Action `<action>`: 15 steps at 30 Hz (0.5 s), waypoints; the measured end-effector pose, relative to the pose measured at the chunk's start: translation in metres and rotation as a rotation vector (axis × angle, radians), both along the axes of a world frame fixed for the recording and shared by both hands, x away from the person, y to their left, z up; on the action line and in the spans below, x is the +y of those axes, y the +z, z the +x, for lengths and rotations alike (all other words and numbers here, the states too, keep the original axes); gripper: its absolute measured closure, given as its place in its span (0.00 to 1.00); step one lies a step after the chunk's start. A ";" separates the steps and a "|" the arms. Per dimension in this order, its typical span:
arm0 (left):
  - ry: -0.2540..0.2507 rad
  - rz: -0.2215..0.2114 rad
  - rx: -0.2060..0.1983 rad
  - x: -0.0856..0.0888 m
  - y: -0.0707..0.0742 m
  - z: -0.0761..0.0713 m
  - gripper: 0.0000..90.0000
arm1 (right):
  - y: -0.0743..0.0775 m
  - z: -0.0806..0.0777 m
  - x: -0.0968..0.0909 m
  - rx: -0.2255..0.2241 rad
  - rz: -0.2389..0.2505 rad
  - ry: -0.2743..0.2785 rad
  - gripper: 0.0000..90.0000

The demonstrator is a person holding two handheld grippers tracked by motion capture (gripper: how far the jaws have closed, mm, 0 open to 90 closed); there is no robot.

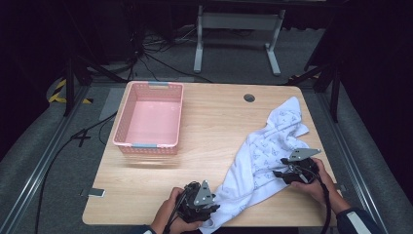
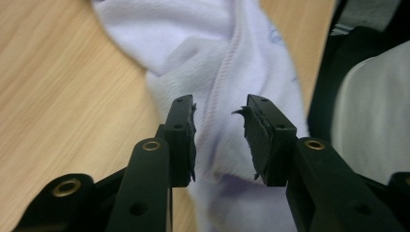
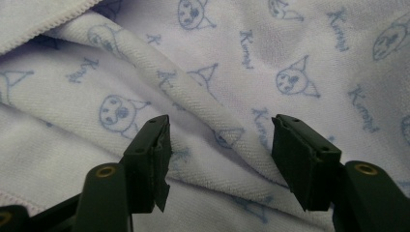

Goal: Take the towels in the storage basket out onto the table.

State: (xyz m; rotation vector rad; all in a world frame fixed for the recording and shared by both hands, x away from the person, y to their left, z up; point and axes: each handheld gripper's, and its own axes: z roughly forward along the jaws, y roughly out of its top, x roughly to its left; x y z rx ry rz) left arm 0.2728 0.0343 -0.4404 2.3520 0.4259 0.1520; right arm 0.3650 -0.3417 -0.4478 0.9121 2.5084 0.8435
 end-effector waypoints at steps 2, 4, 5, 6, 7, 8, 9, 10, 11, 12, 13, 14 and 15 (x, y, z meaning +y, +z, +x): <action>0.006 0.037 0.006 -0.003 -0.007 0.002 0.70 | 0.000 0.000 0.000 -0.002 -0.003 0.001 0.44; 0.010 0.034 0.024 -0.004 -0.009 0.004 0.70 | 0.000 0.000 0.000 -0.003 -0.004 0.001 0.44; -0.003 0.039 0.021 -0.005 -0.009 0.004 0.72 | 0.000 0.000 0.000 -0.004 -0.002 0.000 0.44; -0.008 0.046 0.020 -0.005 -0.008 0.002 0.77 | 0.000 -0.001 0.001 -0.002 -0.002 0.000 0.44; -0.007 0.055 -0.002 -0.006 -0.007 -0.001 0.82 | 0.000 0.000 0.001 -0.005 -0.004 0.001 0.44; -0.007 0.059 -0.019 -0.006 -0.005 -0.002 0.86 | 0.000 0.000 0.001 -0.004 -0.004 0.001 0.44; -0.008 0.051 -0.031 -0.005 -0.003 -0.003 0.91 | 0.000 0.000 0.000 -0.003 -0.004 0.002 0.44; -0.014 0.042 -0.030 -0.003 -0.001 -0.004 0.94 | 0.000 0.000 0.000 -0.002 -0.003 0.002 0.44; -0.012 0.042 -0.039 -0.001 0.001 -0.004 0.95 | 0.000 0.000 0.000 0.004 0.001 0.000 0.43; -0.005 0.033 -0.049 0.001 0.002 -0.003 0.95 | 0.000 0.000 0.000 -0.001 0.000 0.000 0.43; 0.007 0.009 -0.038 0.005 0.003 -0.003 0.96 | 0.000 0.000 0.000 0.001 0.001 -0.003 0.42; 0.010 -0.002 -0.030 0.009 0.004 -0.002 0.96 | 0.000 0.001 -0.001 0.003 0.002 -0.008 0.41; 0.014 -0.007 -0.045 0.011 0.005 -0.001 0.96 | 0.000 0.001 -0.001 0.002 0.001 -0.011 0.41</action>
